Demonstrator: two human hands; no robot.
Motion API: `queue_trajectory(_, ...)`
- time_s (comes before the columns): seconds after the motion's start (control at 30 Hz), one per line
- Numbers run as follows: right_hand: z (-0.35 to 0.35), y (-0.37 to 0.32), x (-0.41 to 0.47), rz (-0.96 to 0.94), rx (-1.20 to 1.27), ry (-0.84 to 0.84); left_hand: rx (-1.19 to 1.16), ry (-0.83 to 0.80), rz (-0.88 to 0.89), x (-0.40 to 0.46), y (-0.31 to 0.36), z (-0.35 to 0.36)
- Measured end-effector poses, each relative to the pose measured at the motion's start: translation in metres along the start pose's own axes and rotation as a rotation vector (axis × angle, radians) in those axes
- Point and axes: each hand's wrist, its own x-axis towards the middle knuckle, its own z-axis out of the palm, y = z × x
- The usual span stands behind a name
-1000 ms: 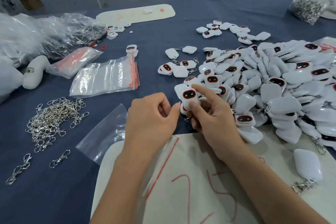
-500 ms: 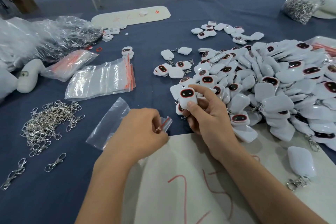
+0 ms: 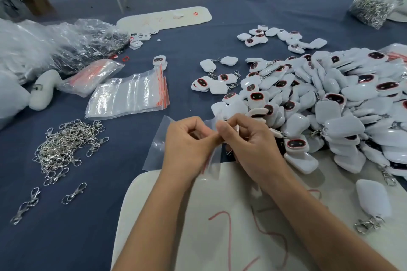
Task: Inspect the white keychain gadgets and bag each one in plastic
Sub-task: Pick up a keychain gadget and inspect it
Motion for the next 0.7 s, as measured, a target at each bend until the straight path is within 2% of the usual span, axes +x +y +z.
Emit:
queue_trajectory(0.17,0.000,0.002,0.001,0.008,0.040,-0.059,0.135,-0.130,0.077,0.002,-0.003,-0.008)
queue_trajectory(0.3,-0.002,0.002,0.000,0.013,0.106,-0.102,0.107,-0.199,-0.013,0.002,0.000,-0.016)
queue_trajectory(0.4,-0.004,0.002,0.001,0.044,0.147,-0.084,-0.018,-0.248,-0.085,0.004,0.002,-0.025)
queue_trajectory(0.53,-0.001,0.001,-0.001,-0.011,0.048,-0.002,-0.124,-0.057,-0.081,0.008,-0.001,-0.035)
queue_trajectory(0.63,0.004,0.002,-0.004,-0.127,-0.211,0.152,-0.071,0.069,0.017,0.011,-0.004,-0.039)
queue_trajectory(0.7,0.006,0.003,-0.006,-0.174,-0.323,0.228,0.035,0.092,0.101,0.011,-0.005,-0.040)
